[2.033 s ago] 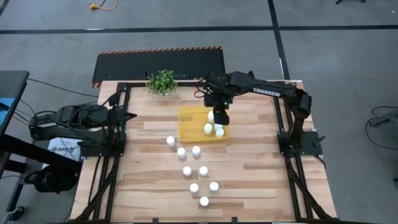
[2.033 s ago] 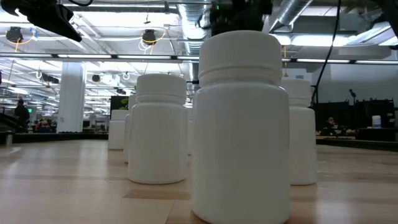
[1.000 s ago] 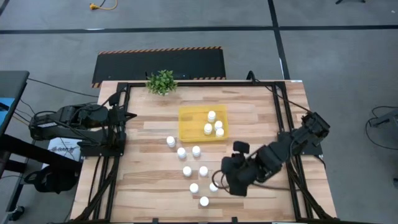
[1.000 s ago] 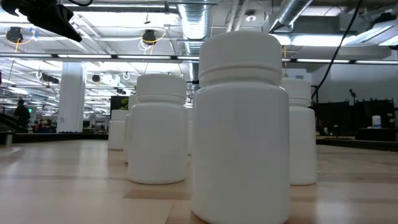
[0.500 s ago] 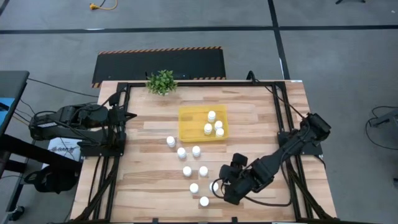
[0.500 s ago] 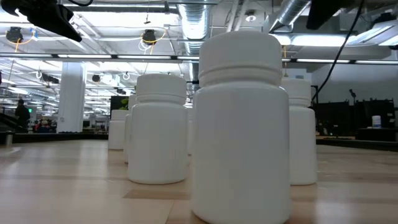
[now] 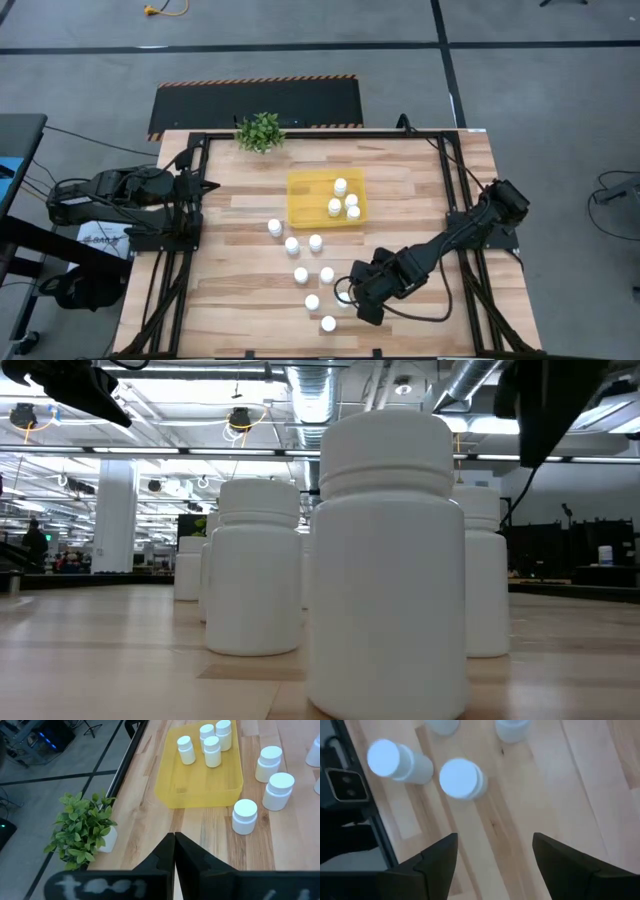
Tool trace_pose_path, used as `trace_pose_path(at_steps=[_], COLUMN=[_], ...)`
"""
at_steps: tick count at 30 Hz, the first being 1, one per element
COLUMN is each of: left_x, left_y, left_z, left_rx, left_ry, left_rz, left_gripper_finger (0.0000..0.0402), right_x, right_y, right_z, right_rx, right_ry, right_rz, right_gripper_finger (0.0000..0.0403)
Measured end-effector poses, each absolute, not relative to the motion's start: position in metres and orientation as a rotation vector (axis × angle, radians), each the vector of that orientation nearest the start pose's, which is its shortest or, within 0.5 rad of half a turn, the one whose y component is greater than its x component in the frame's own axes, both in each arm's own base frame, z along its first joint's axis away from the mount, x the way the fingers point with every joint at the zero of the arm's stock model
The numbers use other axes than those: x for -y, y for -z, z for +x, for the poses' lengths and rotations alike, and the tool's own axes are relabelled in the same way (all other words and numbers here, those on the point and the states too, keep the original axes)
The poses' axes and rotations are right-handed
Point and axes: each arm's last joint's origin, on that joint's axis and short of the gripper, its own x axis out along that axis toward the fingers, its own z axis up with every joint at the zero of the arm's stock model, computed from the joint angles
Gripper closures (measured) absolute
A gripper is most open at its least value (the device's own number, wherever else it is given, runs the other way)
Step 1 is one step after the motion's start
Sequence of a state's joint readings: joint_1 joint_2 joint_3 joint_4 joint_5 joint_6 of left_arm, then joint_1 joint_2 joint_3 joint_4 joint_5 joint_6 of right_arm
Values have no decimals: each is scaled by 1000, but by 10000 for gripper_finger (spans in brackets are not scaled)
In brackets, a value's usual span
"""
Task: Pick and place pill bottles into a basket
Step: Put the white medicine bottle into the yellow bin
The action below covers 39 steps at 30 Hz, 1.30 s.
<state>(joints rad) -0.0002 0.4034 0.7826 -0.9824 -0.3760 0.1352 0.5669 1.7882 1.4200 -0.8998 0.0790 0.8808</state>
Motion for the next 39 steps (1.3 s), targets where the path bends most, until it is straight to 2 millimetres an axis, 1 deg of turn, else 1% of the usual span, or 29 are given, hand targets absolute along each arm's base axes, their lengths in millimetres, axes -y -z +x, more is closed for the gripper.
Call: trace_pose_path(at_steps=[2, 4, 6, 9, 13, 17, 20, 22, 28, 33, 39], left_x=[-11, -11, -11, -11, -11, -11, -11, -11, -11, -11, -11], left_y=[-300, -300, -300, -300, -300, -300, -300, -300, -300, -299, -299], left_z=[61, 61, 60, 61, 61, 61, 60, 61, 60, 60, 60], left_rx=[-621, -620, -620, -621, -621, -621, -620, -621, -623, -629, -629], left_ry=[-324, -324, -324, -324, -324, -324, -324, -324, -324, -323, -323], left_rz=[243, 243, 243, 243, 243, 243, 243, 243, 244, 245, 245], left_gripper_finger=[401, 401, 401, 401, 401, 401, 401, 401, 401, 401, 401], right_x=[-186, -183, -181, -182, -191, -199, -201, -199, -190, -182, -183], right_y=[-237, -232, -224, -210, -195, -186, -181, -176, -169, -170, -172], right_z=[303, 308, 310, 315, 318, 317, 320, 320, 332, 339, 345], right_rx=[-1289, -1310, -1364, -1437, -1451, -1443, -1436, -1453, -1432, -1406, -1347], right_ry=[126, 130, 134, 94, -10, -103, -158, -163, -157, -151, -200], right_rz=[359, 371, 377, 371, 245, 112, 49, 13, 27, 46, 39], right_gripper_finger=[154, 154, 154, 154, 154, 154, 154, 154, 154, 154, 154])
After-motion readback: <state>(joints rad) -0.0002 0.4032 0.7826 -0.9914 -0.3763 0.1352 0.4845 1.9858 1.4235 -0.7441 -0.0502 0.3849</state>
